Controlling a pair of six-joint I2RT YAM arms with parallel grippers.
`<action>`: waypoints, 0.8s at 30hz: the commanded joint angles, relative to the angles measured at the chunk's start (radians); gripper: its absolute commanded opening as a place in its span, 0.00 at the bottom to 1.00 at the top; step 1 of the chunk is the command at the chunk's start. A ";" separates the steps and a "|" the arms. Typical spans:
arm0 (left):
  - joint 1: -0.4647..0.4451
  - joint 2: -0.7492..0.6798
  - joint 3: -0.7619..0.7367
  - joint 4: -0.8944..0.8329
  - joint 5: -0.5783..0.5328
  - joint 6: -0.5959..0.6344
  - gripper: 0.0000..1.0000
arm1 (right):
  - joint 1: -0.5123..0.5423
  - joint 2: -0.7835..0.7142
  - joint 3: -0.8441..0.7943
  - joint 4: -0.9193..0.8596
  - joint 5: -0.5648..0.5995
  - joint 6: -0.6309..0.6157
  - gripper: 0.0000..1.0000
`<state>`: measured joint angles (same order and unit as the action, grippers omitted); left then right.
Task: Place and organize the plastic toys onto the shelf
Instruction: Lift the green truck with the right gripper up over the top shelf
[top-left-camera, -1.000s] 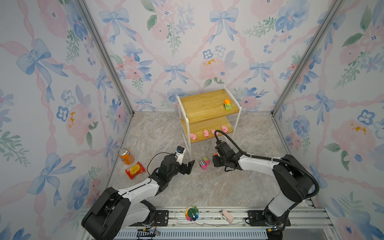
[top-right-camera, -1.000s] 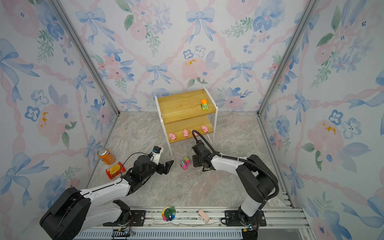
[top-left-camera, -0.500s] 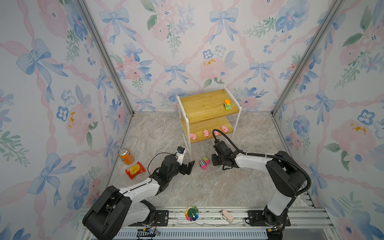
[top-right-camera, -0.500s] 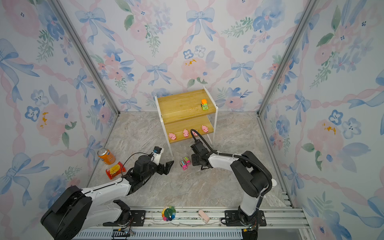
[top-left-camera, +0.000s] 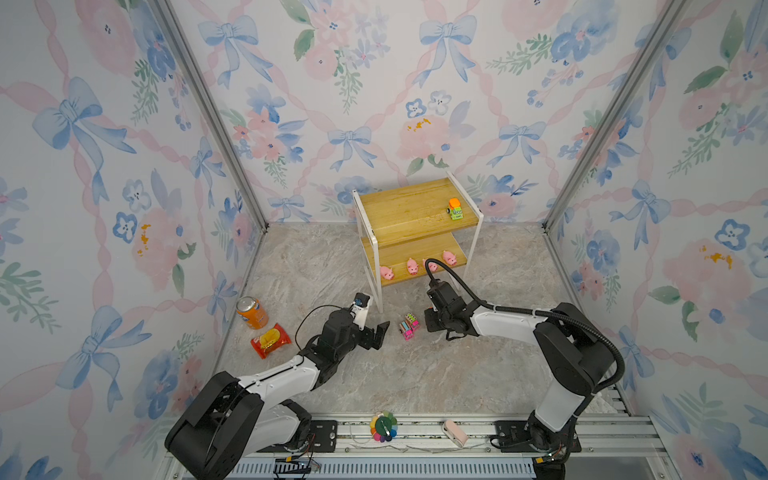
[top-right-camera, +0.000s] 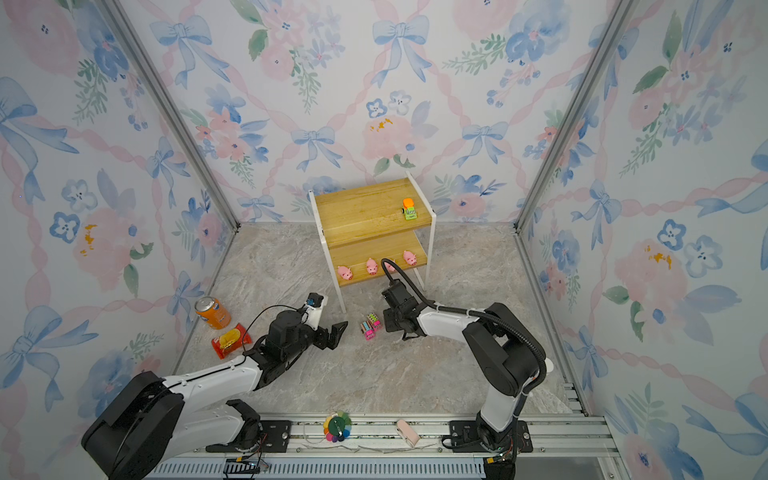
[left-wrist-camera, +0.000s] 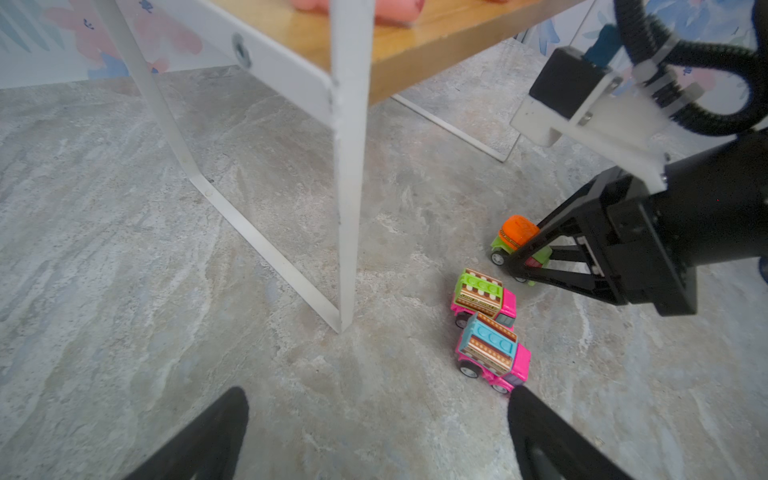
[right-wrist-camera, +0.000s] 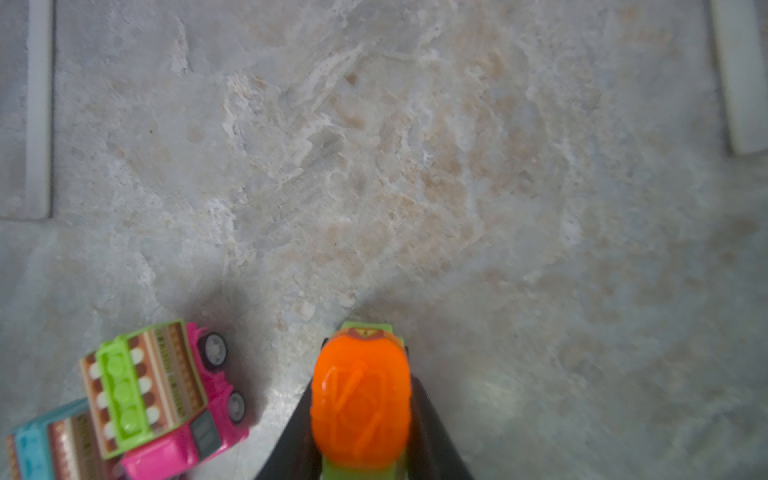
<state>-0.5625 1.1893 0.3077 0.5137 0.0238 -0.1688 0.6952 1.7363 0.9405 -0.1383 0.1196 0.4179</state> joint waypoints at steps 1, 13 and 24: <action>-0.004 -0.020 -0.007 -0.007 -0.007 0.004 0.98 | 0.003 -0.114 -0.001 -0.092 -0.073 -0.031 0.29; -0.004 -0.014 -0.004 -0.007 0.003 0.019 0.98 | 0.127 -0.372 0.349 -0.654 -0.103 -0.088 0.30; -0.004 -0.008 0.008 -0.005 0.023 0.016 0.98 | 0.096 -0.402 0.799 -0.773 -0.014 -0.218 0.33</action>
<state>-0.5625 1.1790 0.3077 0.5137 0.0284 -0.1646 0.8143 1.3323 1.6680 -0.8539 0.0555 0.2630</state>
